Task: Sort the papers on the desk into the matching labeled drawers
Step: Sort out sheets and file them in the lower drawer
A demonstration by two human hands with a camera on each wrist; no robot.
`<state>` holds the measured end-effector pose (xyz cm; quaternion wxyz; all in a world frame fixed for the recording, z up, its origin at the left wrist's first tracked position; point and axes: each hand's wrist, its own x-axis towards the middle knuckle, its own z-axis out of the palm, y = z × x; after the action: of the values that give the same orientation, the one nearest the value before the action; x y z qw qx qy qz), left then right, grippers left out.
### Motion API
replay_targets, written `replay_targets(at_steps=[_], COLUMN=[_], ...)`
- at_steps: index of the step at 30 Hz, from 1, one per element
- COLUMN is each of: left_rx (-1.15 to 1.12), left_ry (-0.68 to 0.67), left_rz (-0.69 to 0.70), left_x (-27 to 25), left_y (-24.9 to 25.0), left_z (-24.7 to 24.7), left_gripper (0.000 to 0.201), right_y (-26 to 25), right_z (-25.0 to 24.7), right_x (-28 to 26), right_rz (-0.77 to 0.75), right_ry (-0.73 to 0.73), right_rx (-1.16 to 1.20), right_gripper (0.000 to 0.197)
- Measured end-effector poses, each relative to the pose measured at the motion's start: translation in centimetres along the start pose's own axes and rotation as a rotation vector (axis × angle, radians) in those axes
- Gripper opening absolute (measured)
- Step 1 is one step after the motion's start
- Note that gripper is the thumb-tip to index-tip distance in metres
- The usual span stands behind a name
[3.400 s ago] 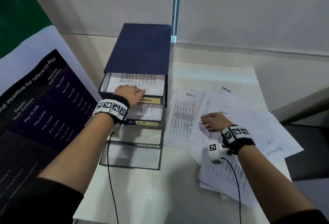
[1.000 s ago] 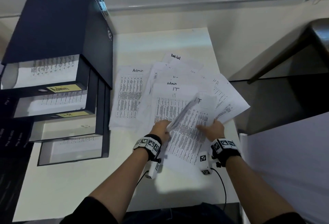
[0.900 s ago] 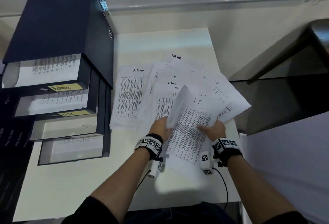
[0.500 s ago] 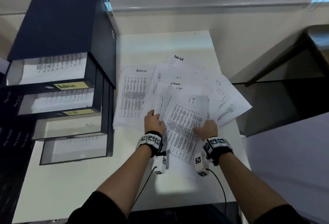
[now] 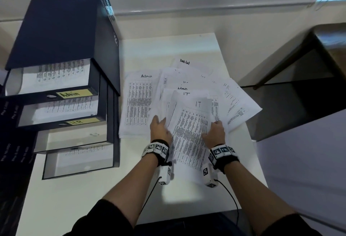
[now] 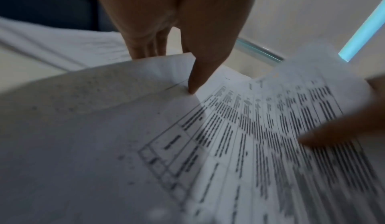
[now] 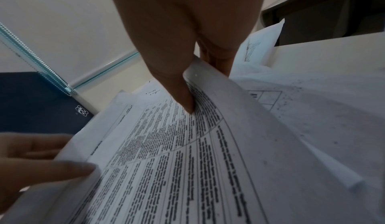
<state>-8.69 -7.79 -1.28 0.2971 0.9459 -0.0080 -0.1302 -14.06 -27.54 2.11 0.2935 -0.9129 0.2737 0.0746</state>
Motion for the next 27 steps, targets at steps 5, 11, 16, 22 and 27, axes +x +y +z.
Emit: replay_targets(at_steps=[5, 11, 16, 22, 27], left_rx=[-0.032, -0.337, -0.436, -0.611, -0.776], left_ry=[-0.059, 0.051, 0.017, 0.062, 0.106], left_rz=[-0.028, -0.125, -0.103, 0.109, 0.239], left_x=[0.5, 0.4, 0.9, 0.4, 1.0], left_y=[-0.8, -0.3, 0.7, 2.0, 1.9], left_z=[-0.5, -1.2, -3.3, -9.5, -14.4], left_gripper=[0.057, 0.074, 0.036, 0.027, 0.038], right_y=[0.0, -1.2, -2.4, -3.3, -6.7], right_z=[0.0, -0.5, -2.7, -5.3, -8.6], right_x=[-0.4, -0.2, 0.6, 2.7, 0.6], right_rz=[-0.092, -0.019, 0.156, 0.096, -0.179], right_ry=[0.007, -0.028, -0.206, -0.167, -0.157], right_rx=[-0.110, 0.145, 0.061, 0.594, 0.842], right_gripper=[0.009, 0.063, 0.044, 0.064, 0.040])
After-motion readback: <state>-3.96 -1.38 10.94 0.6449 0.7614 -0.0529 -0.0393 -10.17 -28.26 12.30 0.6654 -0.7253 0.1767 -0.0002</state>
